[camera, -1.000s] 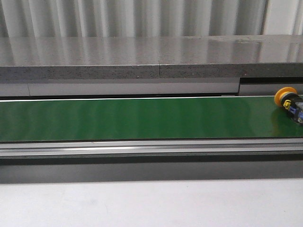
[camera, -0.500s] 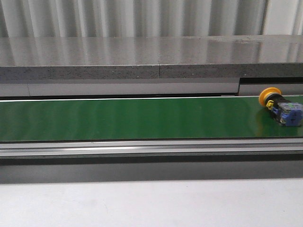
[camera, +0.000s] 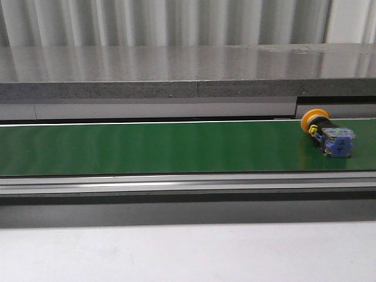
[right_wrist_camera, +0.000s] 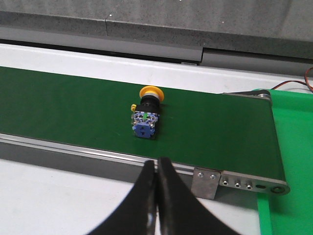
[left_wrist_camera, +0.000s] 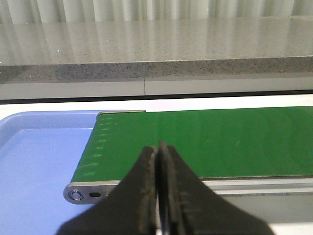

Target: Move button from right to left

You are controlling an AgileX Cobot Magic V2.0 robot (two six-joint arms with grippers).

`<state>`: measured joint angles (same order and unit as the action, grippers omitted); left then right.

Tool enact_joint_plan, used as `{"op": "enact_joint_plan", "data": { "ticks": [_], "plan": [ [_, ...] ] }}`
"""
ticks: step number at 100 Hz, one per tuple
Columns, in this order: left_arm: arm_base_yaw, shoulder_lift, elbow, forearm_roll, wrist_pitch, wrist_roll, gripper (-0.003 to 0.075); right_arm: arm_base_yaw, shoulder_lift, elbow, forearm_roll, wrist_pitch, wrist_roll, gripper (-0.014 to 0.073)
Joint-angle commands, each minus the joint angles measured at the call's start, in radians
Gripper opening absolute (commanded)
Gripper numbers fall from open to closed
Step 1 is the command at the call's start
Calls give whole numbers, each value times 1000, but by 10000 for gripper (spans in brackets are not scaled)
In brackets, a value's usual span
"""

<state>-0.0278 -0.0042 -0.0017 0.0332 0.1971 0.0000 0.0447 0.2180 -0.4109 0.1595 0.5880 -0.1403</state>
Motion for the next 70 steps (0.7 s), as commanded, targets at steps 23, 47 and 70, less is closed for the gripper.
{"op": "enact_joint_plan", "data": {
  "ticks": [23,47,70],
  "plan": [
    [2,-37,25,0,-78,-8,-20,2,-17,-18,-2,-79,-11,-67],
    [2,-37,-2,0,-122,-8,-20,2,-17,-18,-2,-80,-11,-67],
    [2,60,-139,0,-14,-8,-20,2,-17,-18,-2,-80,-11,-67]
  ]
}}
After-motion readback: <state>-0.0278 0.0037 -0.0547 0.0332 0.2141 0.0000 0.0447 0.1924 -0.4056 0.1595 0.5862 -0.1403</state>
